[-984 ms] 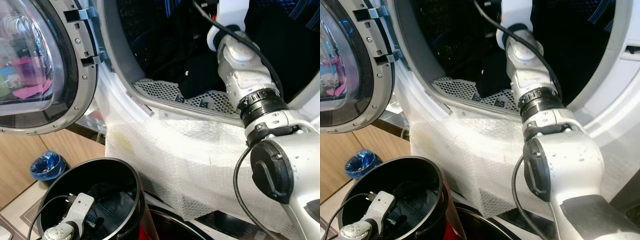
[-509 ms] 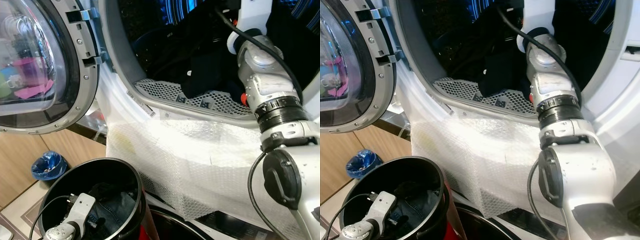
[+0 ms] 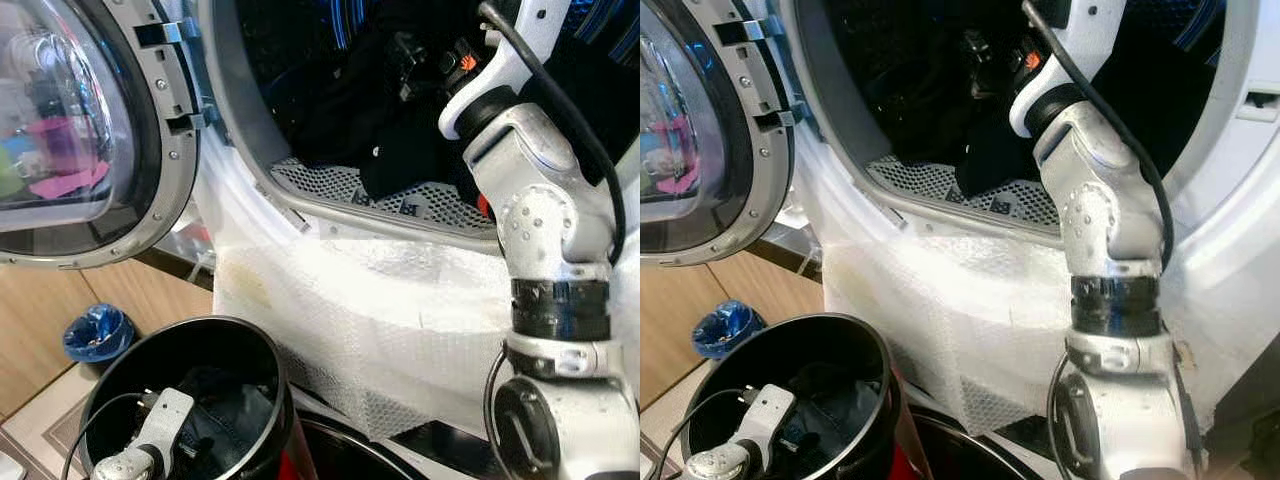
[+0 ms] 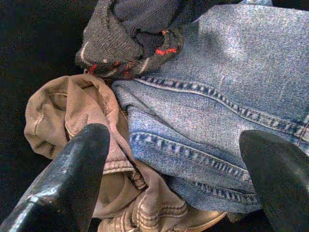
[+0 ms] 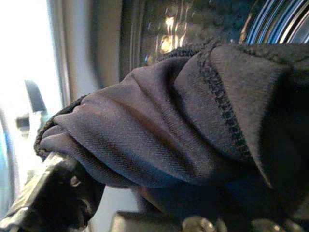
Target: Clothes washing
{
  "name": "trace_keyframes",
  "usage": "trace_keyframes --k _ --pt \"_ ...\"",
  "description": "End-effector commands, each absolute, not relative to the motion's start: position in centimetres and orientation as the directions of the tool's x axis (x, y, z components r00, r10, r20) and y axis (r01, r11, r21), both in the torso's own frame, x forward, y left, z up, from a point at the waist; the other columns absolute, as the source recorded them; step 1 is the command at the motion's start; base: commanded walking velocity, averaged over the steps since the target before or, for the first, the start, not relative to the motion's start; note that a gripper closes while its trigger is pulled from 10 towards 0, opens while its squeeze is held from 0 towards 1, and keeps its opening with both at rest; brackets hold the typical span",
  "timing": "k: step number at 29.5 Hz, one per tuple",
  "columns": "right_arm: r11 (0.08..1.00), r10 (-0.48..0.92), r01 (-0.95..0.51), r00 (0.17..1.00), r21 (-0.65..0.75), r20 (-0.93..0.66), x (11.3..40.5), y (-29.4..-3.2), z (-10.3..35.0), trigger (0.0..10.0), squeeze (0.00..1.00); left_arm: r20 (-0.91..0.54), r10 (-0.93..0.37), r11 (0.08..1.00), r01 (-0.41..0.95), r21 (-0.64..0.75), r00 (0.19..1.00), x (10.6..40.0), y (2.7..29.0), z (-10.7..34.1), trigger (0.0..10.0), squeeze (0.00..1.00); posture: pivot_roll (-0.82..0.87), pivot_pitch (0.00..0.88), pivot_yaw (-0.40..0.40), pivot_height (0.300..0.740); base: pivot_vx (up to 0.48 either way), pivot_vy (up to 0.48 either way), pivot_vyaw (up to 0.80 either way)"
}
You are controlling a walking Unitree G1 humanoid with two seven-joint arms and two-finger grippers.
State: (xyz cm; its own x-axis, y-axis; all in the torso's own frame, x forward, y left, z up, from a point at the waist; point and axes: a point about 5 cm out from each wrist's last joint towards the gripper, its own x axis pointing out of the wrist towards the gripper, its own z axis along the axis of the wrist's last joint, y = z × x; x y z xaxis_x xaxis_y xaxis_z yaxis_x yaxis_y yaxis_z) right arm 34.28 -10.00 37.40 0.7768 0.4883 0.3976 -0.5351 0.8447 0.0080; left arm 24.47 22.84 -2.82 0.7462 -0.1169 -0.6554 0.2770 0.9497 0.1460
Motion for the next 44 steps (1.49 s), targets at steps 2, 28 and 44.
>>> trace_keyframes --k 2,28,44 --pt "0.866 0.472 -0.500 0.804 -0.016 0.362 33.4 -10.7 37.3 10.0 0.00 -0.782 -0.165 0.948 0.315 0.043 0.602 20.3 20.1 -6.6 10.0 0.00 -0.02 0.069 -0.045 0.740 0.000 0.000 0.00" --pt "0.792 0.589 -0.449 0.739 -0.413 0.327 30.1 -14.5 37.5 10.0 0.00 -0.785 -0.168 0.947 0.317 0.038 0.597 20.2 20.1 -6.6 10.0 0.00 -0.03 0.075 -0.042 0.740 0.000 0.000 0.00" --pt "0.641 0.701 -0.498 0.690 -0.584 0.180 28.9 -13.5 35.4 10.0 0.00 -0.783 -0.170 0.946 0.322 0.041 0.598 20.3 20.0 -6.6 10.0 0.00 -0.03 0.072 -0.040 0.740 0.000 0.000 0.00"
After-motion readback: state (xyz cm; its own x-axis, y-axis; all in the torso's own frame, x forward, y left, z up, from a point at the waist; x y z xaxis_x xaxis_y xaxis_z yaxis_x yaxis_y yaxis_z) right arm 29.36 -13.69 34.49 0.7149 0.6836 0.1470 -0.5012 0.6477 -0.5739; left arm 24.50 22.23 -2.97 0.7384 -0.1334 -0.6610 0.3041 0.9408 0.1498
